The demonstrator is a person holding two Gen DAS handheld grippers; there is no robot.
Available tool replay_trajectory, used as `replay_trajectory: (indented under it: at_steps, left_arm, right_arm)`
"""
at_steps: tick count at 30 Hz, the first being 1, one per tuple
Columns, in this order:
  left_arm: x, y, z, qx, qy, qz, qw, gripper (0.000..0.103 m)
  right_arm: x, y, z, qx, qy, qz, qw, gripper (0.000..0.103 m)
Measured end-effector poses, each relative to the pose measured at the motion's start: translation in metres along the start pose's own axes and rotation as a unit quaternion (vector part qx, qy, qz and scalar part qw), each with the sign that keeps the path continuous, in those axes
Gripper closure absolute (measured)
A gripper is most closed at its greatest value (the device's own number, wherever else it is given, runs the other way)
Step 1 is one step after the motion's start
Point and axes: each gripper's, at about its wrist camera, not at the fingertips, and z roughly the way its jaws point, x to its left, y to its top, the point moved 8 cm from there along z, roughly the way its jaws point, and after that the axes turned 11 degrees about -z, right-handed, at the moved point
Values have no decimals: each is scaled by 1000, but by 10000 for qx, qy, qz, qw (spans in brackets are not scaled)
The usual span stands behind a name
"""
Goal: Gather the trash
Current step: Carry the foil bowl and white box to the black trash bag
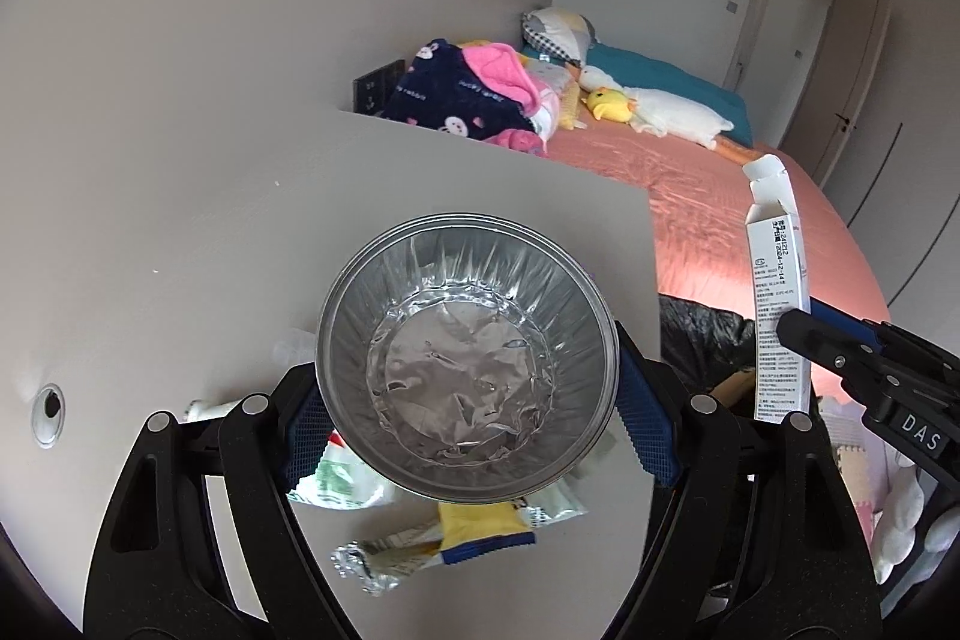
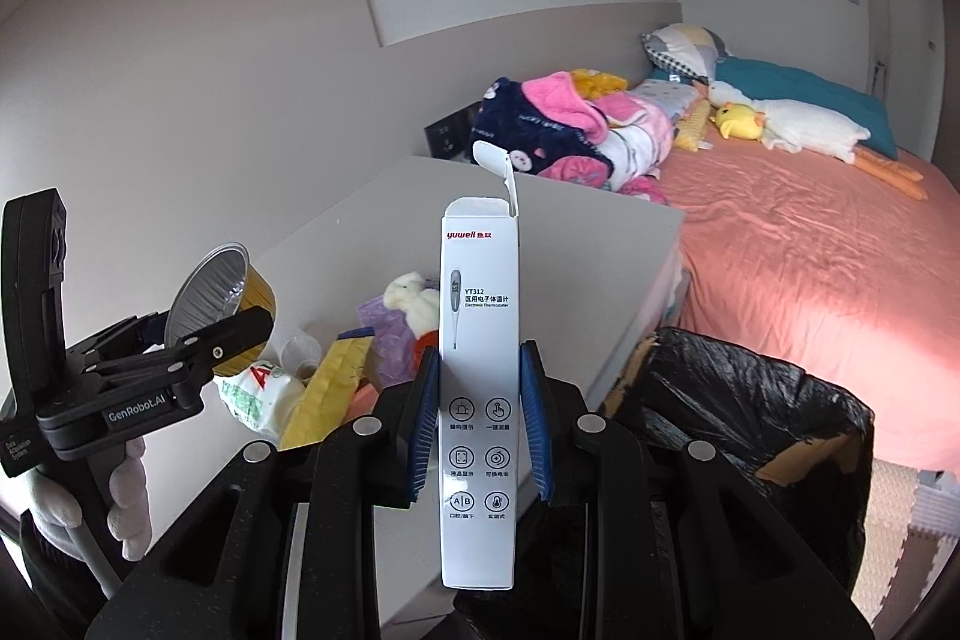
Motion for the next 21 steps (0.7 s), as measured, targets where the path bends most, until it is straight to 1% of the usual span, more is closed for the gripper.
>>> replay_trajectory:
  at_steps: [11, 21]
  left_arm:
    - [-78, -22, 10, 213, -581, 509, 9968, 25]
    - [-143, -51, 23, 556, -1174, 946, 9870, 25]
  right_arm:
    - [-53, -23, -38, -102, -381, 432, 9983, 75]
    - [-101, -47, -62, -129, -639, 924, 9936, 75]
